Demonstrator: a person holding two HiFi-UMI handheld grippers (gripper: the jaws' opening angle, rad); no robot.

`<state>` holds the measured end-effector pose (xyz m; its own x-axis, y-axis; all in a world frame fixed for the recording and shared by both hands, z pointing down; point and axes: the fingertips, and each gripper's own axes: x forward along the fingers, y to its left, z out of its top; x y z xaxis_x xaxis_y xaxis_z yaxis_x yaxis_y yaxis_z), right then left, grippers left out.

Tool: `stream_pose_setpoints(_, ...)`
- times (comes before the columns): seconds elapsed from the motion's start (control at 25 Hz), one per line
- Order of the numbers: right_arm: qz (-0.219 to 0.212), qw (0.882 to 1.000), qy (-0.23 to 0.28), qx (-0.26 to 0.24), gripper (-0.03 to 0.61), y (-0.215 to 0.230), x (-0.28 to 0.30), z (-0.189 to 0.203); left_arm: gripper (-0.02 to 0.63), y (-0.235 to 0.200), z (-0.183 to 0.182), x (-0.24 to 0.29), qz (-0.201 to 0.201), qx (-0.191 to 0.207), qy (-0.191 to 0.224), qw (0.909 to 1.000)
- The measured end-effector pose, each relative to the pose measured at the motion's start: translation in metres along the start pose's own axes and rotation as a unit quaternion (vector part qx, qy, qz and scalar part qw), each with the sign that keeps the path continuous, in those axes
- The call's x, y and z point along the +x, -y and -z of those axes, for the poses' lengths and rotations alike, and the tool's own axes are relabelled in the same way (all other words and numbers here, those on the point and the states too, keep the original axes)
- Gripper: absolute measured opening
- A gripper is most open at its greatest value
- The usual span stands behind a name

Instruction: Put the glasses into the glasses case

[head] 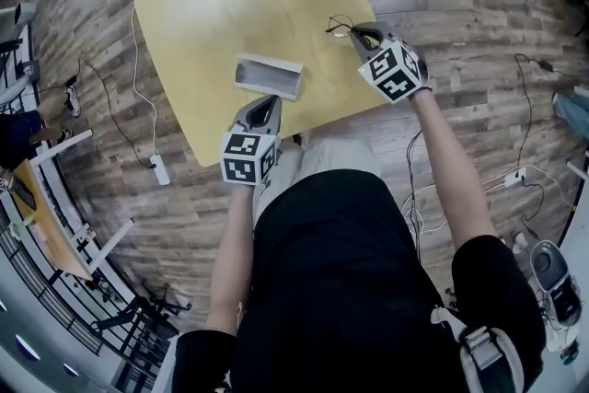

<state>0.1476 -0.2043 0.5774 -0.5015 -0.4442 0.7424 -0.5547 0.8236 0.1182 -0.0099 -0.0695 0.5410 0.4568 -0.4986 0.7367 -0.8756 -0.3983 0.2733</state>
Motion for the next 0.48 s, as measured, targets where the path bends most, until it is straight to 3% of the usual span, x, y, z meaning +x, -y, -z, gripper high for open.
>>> stream_pose_setpoints(0.48, 0.030, 0.999, 0.031, 0.001, 0.026, -0.096, -0.042, -0.067, 0.023, -0.037, 0.006, -0.040, 0.051, 0.040, 0.024, 0.9976)
